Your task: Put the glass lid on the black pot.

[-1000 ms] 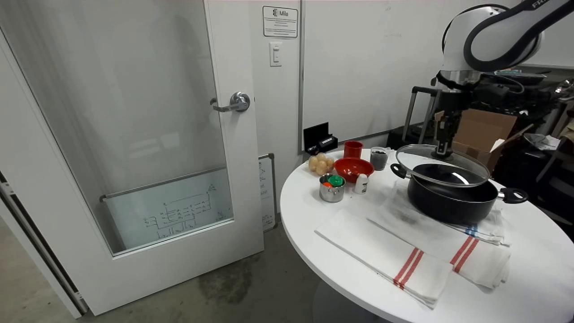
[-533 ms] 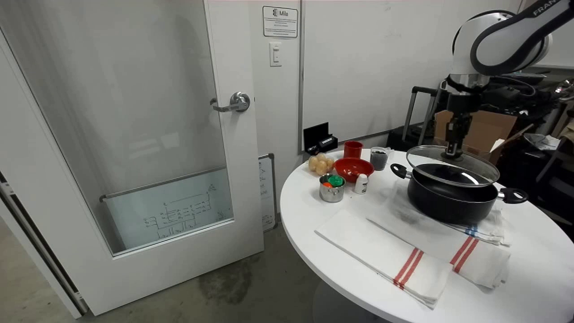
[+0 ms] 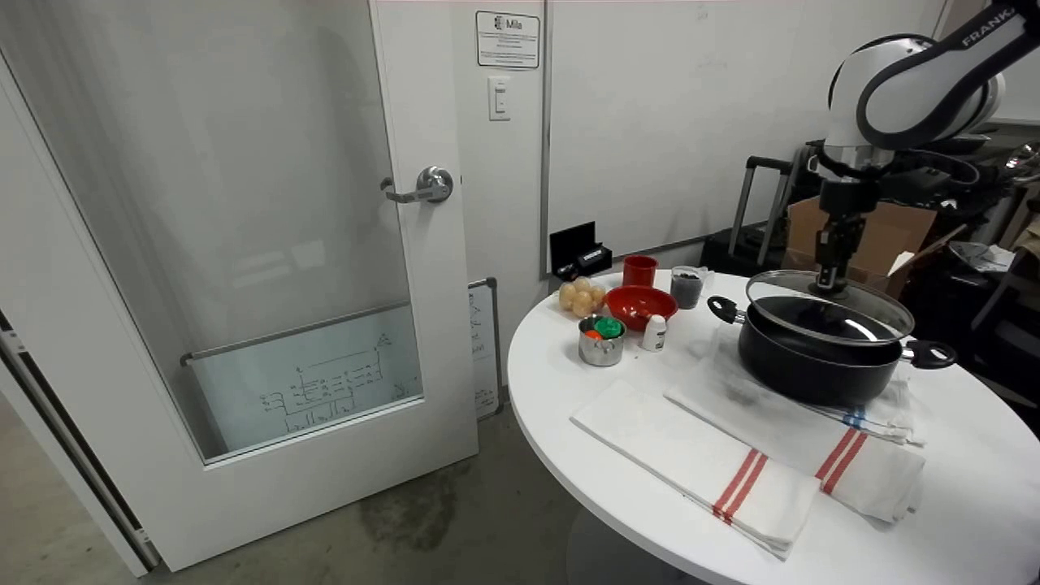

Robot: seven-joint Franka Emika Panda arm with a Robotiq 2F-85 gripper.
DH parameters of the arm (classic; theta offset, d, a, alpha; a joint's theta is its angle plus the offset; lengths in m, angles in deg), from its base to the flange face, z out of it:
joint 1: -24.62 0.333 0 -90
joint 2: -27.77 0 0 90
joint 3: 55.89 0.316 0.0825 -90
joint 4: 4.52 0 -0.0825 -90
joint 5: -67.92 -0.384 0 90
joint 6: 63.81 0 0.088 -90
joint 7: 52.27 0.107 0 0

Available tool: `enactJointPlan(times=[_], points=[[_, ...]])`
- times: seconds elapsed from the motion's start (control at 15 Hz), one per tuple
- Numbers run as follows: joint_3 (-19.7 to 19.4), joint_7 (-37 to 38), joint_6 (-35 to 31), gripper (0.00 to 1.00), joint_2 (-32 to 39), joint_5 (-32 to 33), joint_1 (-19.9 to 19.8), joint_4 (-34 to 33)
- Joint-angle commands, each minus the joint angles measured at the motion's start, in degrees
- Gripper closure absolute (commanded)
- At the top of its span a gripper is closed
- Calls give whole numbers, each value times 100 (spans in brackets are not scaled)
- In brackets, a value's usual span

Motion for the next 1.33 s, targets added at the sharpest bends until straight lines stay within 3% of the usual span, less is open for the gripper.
enactJointPlan(times=[0.0,1.27], points=[[-37,22,-154,75,32,-128,-36,15],[-50,14,-303,75,318,-206,-138,-23]])
